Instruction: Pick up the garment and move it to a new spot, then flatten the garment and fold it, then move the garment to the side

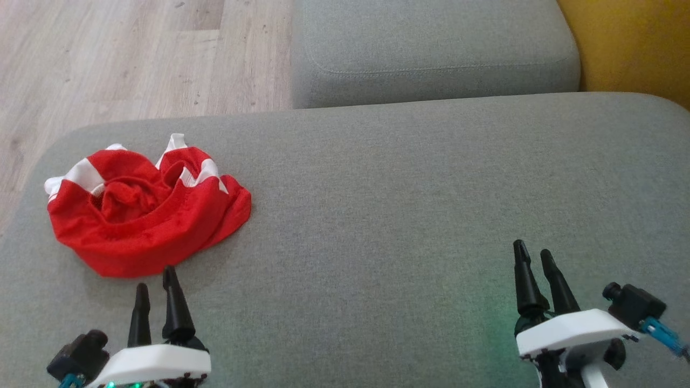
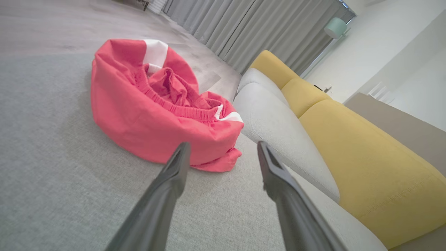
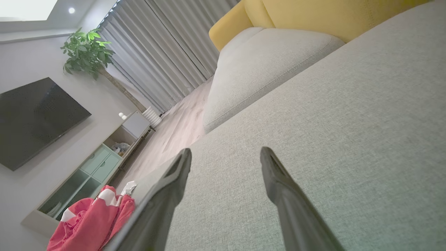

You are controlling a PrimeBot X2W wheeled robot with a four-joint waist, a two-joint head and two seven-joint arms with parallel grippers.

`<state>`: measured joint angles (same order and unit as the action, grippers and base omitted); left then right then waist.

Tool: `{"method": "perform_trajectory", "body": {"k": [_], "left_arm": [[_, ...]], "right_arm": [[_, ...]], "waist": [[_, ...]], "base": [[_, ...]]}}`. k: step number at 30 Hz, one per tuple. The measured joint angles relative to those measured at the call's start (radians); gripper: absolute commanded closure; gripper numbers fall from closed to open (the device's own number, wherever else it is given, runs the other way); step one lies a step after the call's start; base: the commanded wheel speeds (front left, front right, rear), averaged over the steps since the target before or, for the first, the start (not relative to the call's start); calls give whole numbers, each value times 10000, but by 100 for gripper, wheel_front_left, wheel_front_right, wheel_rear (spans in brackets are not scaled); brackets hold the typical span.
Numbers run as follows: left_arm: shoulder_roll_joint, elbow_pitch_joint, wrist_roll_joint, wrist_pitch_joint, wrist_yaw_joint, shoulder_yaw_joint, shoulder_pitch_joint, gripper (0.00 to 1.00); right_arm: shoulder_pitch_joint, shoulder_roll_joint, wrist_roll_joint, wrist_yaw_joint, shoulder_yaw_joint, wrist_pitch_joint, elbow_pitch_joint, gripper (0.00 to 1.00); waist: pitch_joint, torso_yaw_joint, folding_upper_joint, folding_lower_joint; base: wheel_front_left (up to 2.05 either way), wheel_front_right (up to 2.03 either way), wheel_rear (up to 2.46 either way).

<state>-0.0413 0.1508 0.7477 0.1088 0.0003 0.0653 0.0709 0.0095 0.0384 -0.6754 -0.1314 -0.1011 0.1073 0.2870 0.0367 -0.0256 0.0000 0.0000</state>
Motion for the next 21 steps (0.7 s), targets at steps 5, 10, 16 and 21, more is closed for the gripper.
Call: {"method": "perform_trajectory", "body": {"k": [5,10,16,21], "left_arm": [[-2,-105,-612,176,12,52,1,0],[-4,-242,-1239,334,111,111,46,0],[-6,-270,-2000,470,263,297,263,0],[-12,-318,-2594,614,322,336,333,0]], "right_arm": [[0,2,531,0,-134,188,2,0],[4,4,1135,0,-259,311,4,0],[14,8,1902,0,-374,441,6,0],[23,12,2506,0,-451,616,13,0]], "waist": [[66,-1,0,0],[155,-12,0,0],[244,-37,0,0],[309,-60,0,0]], "base": [[0,0,0],[0,0,0],[0,0,0],[0,0,0]]}}
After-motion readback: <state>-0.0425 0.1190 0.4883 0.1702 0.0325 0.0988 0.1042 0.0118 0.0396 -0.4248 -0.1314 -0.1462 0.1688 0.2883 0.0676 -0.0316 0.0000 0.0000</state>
